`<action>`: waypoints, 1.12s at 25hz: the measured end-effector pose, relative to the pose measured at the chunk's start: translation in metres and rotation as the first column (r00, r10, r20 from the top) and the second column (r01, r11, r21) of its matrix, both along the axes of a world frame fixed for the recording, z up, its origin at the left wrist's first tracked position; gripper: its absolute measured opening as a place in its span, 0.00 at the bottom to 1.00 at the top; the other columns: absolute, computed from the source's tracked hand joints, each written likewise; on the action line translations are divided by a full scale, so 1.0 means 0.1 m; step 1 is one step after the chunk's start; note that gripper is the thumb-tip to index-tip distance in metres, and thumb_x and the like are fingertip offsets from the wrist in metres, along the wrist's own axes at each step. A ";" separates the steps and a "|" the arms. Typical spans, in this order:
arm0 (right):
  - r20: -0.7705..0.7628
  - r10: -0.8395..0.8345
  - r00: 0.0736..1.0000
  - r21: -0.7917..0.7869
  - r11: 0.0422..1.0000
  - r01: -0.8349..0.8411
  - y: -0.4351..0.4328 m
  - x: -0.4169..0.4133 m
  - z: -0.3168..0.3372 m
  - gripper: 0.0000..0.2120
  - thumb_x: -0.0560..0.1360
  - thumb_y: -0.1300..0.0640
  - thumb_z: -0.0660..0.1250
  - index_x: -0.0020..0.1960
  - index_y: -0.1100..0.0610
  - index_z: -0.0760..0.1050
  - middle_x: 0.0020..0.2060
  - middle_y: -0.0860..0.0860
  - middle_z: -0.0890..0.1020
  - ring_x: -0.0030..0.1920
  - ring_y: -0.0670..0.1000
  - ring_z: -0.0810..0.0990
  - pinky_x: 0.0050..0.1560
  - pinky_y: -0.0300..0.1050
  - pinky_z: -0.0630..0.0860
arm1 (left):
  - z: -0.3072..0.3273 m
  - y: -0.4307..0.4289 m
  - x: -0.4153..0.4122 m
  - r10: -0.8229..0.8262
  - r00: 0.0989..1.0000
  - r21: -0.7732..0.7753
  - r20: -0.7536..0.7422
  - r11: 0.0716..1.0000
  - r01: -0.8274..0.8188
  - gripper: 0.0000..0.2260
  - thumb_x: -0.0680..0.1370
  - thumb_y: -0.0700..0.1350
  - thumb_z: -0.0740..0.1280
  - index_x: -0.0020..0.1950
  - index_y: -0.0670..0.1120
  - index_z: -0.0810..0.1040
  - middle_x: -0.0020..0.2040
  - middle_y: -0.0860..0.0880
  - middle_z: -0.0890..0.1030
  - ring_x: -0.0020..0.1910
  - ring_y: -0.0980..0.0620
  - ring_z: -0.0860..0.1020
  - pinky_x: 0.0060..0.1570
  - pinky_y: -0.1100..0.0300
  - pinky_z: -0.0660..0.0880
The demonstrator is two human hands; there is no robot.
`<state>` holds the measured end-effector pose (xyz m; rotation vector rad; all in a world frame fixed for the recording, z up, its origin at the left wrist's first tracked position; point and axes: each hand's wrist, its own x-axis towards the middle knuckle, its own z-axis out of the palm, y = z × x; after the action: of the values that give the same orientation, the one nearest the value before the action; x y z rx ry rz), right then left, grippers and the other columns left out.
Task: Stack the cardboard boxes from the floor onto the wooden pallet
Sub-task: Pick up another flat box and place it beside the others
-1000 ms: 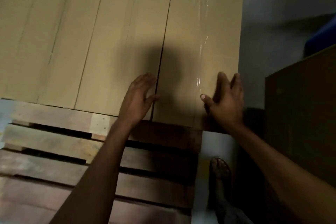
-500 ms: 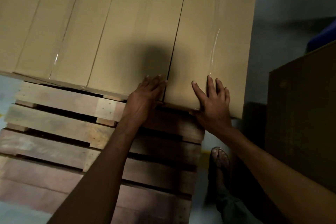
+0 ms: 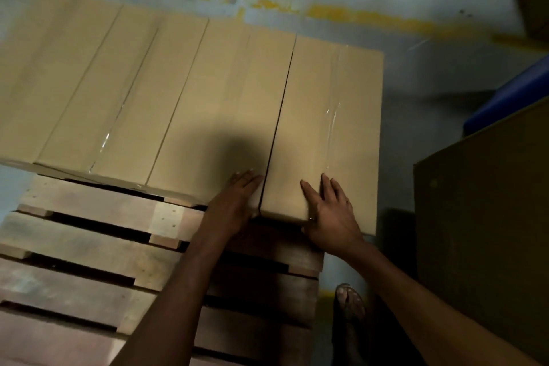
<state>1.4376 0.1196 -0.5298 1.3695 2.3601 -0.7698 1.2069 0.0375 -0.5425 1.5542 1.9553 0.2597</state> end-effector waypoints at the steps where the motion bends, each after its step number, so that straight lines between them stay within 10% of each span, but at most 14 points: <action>1: -0.059 -0.053 0.997 -0.051 0.997 0.050 0.00 -0.04 0.12 0.50 0.74 0.49 0.75 0.84 0.42 0.44 0.83 0.56 0.45 0.82 0.61 0.46 0.80 0.60 0.54 | 0.12 -0.01 0.01 0.060 0.997 0.009 0.058 0.998 -0.061 0.38 0.77 0.39 0.74 0.82 0.51 0.59 0.82 0.48 0.60 0.81 0.45 0.59 0.76 0.59 0.58; 11: -0.470 -0.438 0.766 -0.235 0.899 0.370 -1.40 -0.36 2.03 0.27 0.76 0.61 0.74 0.73 0.48 0.73 0.60 0.49 0.82 0.58 0.45 0.81 0.64 0.46 0.79 | 2.10 -1.41 0.00 0.447 0.782 0.213 0.434 0.793 -0.571 0.19 0.80 0.40 0.71 0.70 0.51 0.78 0.63 0.52 0.83 0.59 0.56 0.81 0.54 0.73 0.71; 15: -0.570 -0.575 0.587 -0.368 0.817 0.443 -2.38 -0.49 2.96 0.20 0.76 0.65 0.73 0.65 0.52 0.79 0.54 0.49 0.85 0.52 0.42 0.83 0.61 0.42 0.80 | 3.13 -2.29 -0.07 0.410 0.731 0.250 0.545 0.753 -0.609 0.17 0.79 0.40 0.72 0.67 0.50 0.79 0.56 0.54 0.85 0.53 0.64 0.82 0.55 0.73 0.74; 18: -0.535 -0.585 0.610 -0.390 0.811 0.436 -3.15 -0.49 3.46 0.19 0.75 0.60 0.75 0.63 0.45 0.80 0.52 0.42 0.86 0.54 0.40 0.83 0.68 0.52 0.77 | 3.71 -2.99 -0.02 0.393 0.723 0.241 0.568 0.760 -0.603 0.18 0.79 0.41 0.71 0.68 0.50 0.78 0.56 0.55 0.84 0.51 0.70 0.80 0.53 0.74 0.74; 28: -0.673 -0.490 0.555 -0.480 0.859 0.176 -4.69 -0.56 4.58 0.16 0.76 0.69 0.73 0.57 0.52 0.81 0.51 0.51 0.87 0.49 0.47 0.85 0.54 0.38 0.81 | 4.75 -4.82 0.36 0.482 0.632 0.352 0.606 0.550 -0.757 0.16 0.80 0.39 0.71 0.67 0.48 0.79 0.55 0.53 0.85 0.54 0.60 0.83 0.55 0.66 0.78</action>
<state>1.3816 -0.3498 -0.0716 1.5304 2.2725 -2.2077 1.2433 -0.4446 -0.0679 0.8393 2.0615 1.5360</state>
